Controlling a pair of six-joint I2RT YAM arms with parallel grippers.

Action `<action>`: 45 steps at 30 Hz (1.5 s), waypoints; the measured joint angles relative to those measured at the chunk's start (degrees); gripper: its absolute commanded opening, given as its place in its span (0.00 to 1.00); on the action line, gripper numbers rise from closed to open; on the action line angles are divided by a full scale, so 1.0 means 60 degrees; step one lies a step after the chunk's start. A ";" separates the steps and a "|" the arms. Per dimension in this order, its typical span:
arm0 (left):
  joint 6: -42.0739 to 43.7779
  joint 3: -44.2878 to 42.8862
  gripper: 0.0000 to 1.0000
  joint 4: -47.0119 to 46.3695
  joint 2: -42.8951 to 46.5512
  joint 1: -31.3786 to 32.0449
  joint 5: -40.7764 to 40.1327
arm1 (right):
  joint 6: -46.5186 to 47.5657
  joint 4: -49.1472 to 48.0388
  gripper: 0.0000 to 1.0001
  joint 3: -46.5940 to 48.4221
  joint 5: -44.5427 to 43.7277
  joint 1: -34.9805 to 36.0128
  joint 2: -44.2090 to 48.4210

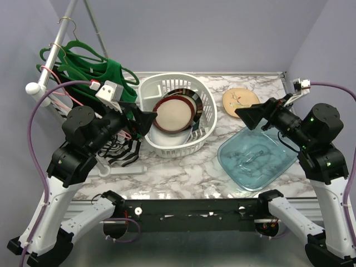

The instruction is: Remove the tank top from the hanger

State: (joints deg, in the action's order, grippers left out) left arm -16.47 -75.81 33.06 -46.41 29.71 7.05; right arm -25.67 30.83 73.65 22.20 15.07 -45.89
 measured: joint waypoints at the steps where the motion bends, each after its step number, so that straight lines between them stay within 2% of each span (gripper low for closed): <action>1: 0.0022 -0.0029 0.99 0.0000 0.0000 0.0000 -0.0007 | 0.0000 -0.0011 1.00 -0.0033 0.0000 0.0000 0.0036; 10: 0.0102 -0.0193 0.99 0.0007 0.0036 0.0000 -0.0084 | -0.0044 -0.0062 1.00 -0.0153 0.0000 0.0000 0.0149; 17: 0.0146 -0.1300 0.99 -0.0131 -0.0397 0.0000 -0.0495 | -0.0146 -0.0215 1.00 -0.0379 0.0029 0.0000 0.0299; 20: 0.0259 -0.1829 0.94 -0.0361 -0.0750 0.0000 -0.0980 | -0.0368 -0.0248 1.00 -0.0535 -0.0069 0.0000 0.0433; 27: 0.0452 -0.3632 0.79 -0.0648 -0.2761 0.0004 -0.3308 | -0.0645 -0.0608 1.00 -0.1173 0.0270 0.0000 0.0699; 30: 0.0718 -0.4437 0.74 -0.0630 -0.4047 0.0007 -0.4911 | -0.0645 -0.0874 1.00 -0.1519 0.0769 0.0000 0.0882; 34: 0.1377 -0.4590 0.56 -0.0754 -0.4932 0.0007 -0.6863 | -0.0645 -0.1177 1.00 -0.1829 0.1311 0.0000 0.1122; 40: 0.3075 -0.5009 0.49 -0.1654 -0.6054 -0.0004 -1.0025 | -0.0634 -0.1570 1.00 -0.1829 0.1902 0.0000 0.1147; 43: 0.4248 -0.5723 0.49 -0.2455 -0.6951 -0.0029 -1.1504 | -0.0616 -0.1661 1.00 -0.1821 0.2095 0.0000 0.1020; 45: 0.4761 -0.5821 0.50 -0.2925 -0.7333 -0.0102 -1.2025 | -0.0590 -0.1657 1.00 -0.1796 0.2197 0.0000 0.0892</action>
State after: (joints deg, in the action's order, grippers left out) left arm 12.10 -110.74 15.51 -90.41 29.10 -65.10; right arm -29.21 20.88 62.87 35.38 15.07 -40.53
